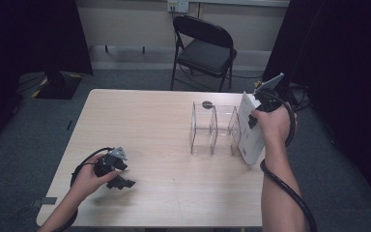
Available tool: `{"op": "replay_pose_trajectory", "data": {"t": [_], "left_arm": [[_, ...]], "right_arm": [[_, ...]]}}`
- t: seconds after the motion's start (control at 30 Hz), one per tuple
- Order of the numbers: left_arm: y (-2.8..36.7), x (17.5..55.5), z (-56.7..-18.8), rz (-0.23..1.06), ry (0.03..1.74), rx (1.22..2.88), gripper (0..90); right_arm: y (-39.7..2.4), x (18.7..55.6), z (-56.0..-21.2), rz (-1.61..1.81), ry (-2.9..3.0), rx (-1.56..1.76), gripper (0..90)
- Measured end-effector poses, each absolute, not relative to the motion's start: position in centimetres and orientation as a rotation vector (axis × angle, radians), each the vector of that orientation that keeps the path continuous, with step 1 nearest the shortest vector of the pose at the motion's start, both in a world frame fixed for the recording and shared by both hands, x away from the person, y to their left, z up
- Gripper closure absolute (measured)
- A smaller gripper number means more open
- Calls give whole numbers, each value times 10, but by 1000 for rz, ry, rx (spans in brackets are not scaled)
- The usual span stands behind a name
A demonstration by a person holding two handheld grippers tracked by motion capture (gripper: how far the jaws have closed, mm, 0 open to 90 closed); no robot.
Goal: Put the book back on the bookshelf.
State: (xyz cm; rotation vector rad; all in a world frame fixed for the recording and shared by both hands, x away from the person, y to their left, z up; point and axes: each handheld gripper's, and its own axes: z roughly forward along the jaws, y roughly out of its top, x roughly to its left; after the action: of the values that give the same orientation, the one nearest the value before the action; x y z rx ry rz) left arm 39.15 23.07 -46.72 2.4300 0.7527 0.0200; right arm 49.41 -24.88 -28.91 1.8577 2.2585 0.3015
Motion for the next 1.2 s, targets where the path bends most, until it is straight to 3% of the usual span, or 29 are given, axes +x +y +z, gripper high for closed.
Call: {"op": "replay_pose_trajectory", "data": {"t": [1.2], "left_arm": [[233,391,-468,25,763,2428,191]], "right_arm": [[-241,507,-292,317,2216,1843,527]]}}
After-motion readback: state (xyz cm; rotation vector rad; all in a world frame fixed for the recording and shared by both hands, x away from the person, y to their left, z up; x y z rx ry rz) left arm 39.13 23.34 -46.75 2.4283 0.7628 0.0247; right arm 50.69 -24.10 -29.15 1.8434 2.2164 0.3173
